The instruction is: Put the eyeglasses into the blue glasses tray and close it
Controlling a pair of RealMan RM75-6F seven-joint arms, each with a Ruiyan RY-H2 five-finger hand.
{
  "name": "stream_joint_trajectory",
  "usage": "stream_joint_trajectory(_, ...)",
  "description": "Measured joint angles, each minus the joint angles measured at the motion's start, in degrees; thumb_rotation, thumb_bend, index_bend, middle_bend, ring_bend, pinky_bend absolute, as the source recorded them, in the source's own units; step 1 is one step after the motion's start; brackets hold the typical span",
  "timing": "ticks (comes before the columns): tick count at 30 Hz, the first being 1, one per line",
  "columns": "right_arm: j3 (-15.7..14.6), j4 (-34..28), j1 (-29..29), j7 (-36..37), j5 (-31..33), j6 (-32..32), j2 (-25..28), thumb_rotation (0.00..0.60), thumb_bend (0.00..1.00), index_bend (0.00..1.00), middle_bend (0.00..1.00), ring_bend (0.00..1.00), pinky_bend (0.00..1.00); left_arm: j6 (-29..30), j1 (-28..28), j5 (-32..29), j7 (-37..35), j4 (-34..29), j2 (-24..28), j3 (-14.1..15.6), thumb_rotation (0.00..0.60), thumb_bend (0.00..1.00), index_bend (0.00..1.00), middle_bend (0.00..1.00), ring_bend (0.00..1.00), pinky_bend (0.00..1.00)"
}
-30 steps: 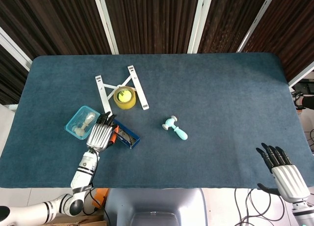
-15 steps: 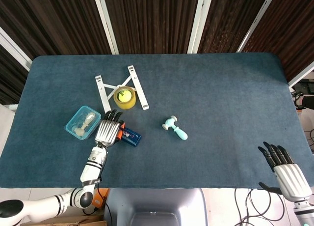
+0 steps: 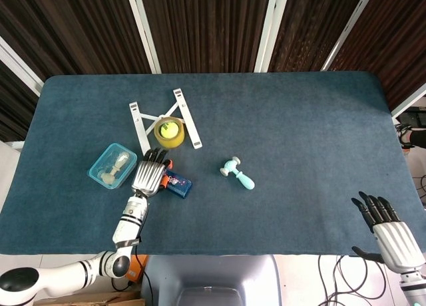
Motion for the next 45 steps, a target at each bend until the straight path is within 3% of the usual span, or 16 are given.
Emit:
stream_joint_trajectory(17, 0.0, 0.1, -0.1, 0.2, -0.1, 0.3, 0.1, 0.600, 0.18, 0.00, 0.00, 0.00, 0.00, -1.0, -0.9, -0.8, -0.1, 2.4, -1.2, 0.4, 0.600, 0.38, 0.28, 0.08, 0.05, 0.13)
stream_joint_trajectory(23, 0.0, 0.2, -0.2, 0.0, -0.2, 0.3, 0.0, 0.600, 0.18, 0.00, 0.00, 0.00, 0.00, 0.8, -0.3, 0.0, -0.5, -1.4, 1.2, 0.3, 0.600, 0.38, 0.27, 0.07, 0.04, 0.14)
stream_joint_trajectory(29, -0.2, 0.0, -0.1, -0.7, -0.3, 0.0, -0.2, 0.600, 0.18, 0.00, 0.00, 0.00, 0.00, 6.4, 3.4, 5.3, -4.2, -11.4, 7.9, 2.0, 0.600, 0.38, 0.20, 0.07, 0.05, 0.13)
stream_joint_trajectory(32, -0.2, -0.1, -0.2, -1.2, -0.2, 0.0, -0.2, 0.600, 0.18, 0.00, 0.00, 0.00, 0.00, 10.2, 7.1, 9.8, -8.3, -17.6, 14.2, 4.5, 0.600, 0.38, 0.14, 0.07, 0.05, 0.11)
stream_joint_trajectory(36, -0.1, -0.2, -0.2, -2.1, 0.1, -0.2, -0.5, 0.600, 0.18, 0.00, 0.00, 0.00, 0.00, 17.5, 14.7, 17.1, -17.4, -23.3, 24.4, 10.6, 0.600, 0.38, 0.03, 0.02, 0.00, 0.08)
stream_joint_trajectory(38, -0.1, -0.3, -0.2, -2.7, 0.2, -0.3, -0.7, 0.600, 0.18, 0.00, 0.00, 0.00, 0.00, 20.6, 18.4, 20.1, -22.0, -24.3, 28.4, 14.0, 0.600, 0.37, 0.00, 0.00, 0.00, 0.05)
stream_joint_trajectory(39, -0.1, -0.3, -0.2, -3.0, 0.2, -0.4, -0.8, 0.600, 0.18, 0.00, 0.00, 0.00, 0.00, 22.8, 21.4, 22.4, -25.8, -24.6, 31.3, 17.2, 0.600, 0.37, 0.00, 0.00, 0.00, 0.04)
stream_joint_trajectory(42, 0.0, -0.5, -0.2, -3.9, 0.5, -0.5, -1.2, 0.600, 0.18, 0.00, 0.00, 0.00, 0.00, 26.0, 26.5, 25.9, -32.3, -24.0, 35.1, 22.5, 0.600, 0.36, 0.00, 0.00, 0.00, 0.02)
stream_joint_trajectory(45, 0.2, -0.9, -0.4, -4.6, 0.6, 0.0, -1.5, 0.600, 0.18, 0.00, 0.00, 0.00, 0.00, 28.4, 29.8, 28.1, -38.2, -22.2, 36.6, 25.1, 0.600, 0.36, 0.00, 0.00, 0.00, 0.01)
